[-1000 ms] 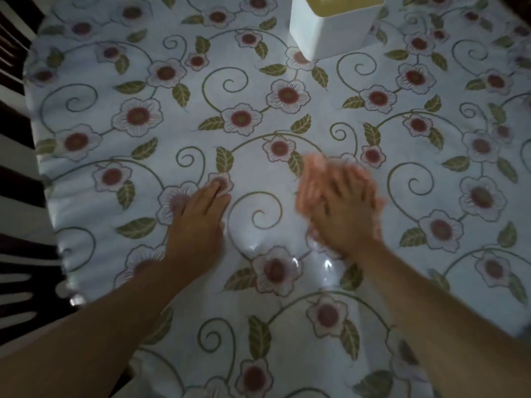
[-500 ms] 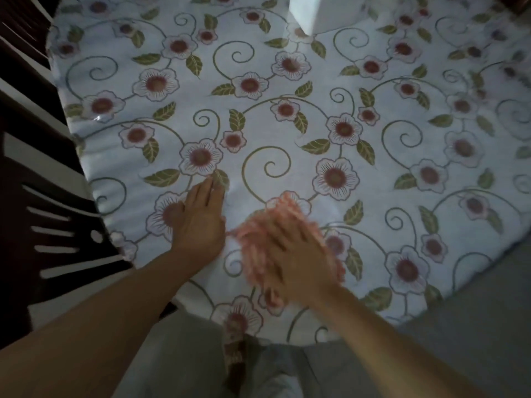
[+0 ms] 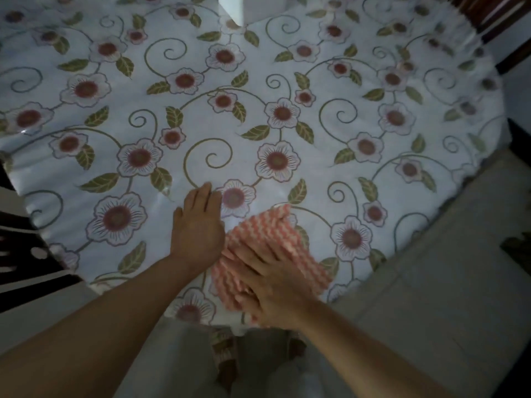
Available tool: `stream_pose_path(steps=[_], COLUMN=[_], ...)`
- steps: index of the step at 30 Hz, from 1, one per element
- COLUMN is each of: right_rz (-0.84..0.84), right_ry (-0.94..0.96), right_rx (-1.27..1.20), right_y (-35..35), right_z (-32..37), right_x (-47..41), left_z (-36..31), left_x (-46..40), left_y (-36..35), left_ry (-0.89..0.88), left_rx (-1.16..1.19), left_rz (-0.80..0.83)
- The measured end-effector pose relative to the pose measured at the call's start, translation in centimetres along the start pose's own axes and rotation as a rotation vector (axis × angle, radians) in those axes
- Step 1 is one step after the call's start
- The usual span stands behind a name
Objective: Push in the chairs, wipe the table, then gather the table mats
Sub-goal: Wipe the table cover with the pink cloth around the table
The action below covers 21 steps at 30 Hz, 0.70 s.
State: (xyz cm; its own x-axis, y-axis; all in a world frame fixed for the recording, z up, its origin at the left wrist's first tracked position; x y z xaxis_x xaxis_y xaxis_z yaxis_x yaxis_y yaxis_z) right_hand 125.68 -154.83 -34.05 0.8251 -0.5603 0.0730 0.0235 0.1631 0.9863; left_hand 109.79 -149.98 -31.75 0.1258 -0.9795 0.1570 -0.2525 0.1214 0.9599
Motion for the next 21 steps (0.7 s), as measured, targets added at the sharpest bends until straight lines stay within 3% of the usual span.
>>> stream_pose_path(steps=[3,9,12,14,18,21], right_rz=[0.010,-0.025,-0.057,-0.136,-0.131,-0.017], right_ry=[-0.122,-0.671,-0.852,-0.751,-0.057,0.071], right_rx=[0.026,0.003,-0.034,0.034,0.101,-0.039], right_y=[0.9,2.9,2.8,3.1,3.4,2.9], right_z=[-6.8,-26.7,-29.6,-27.3,-18.6,-19.4], right_x=[2.6,9.4,9.3,8.2,6.1,4.9], left_z=[-2.7,-9.2,-12.4,-13.9,-14.6,-13.9], left_x=[-1.0,-3.7,-5.1,-5.6,-5.9,-6.3], left_y=[-0.6,-2.2,-2.5,-2.6,-2.7,-2.2], left_ry=[-0.031,-0.037,0.019,0.097,0.168,0.133], left_rx=[-0.004,-0.043,-0.015,0.012,0.035,0.018], left_rz=[-0.010,-0.048,-0.081,-0.097,-0.102,-0.059])
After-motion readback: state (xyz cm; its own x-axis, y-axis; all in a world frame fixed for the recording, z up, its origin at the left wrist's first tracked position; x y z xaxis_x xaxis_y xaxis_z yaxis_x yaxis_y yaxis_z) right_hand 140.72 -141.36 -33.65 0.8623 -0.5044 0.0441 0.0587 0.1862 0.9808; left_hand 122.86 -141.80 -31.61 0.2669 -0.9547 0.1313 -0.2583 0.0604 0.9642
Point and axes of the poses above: each hand's wrist, its own x-axis away from the middle knuckle, its own y-axis out of the back of the hand, z = x × y, the point moved 4 cm from there along -x, towards the middle knuckle, and after that the axes turned 2 degrees about -z, right-handed, at the moved point
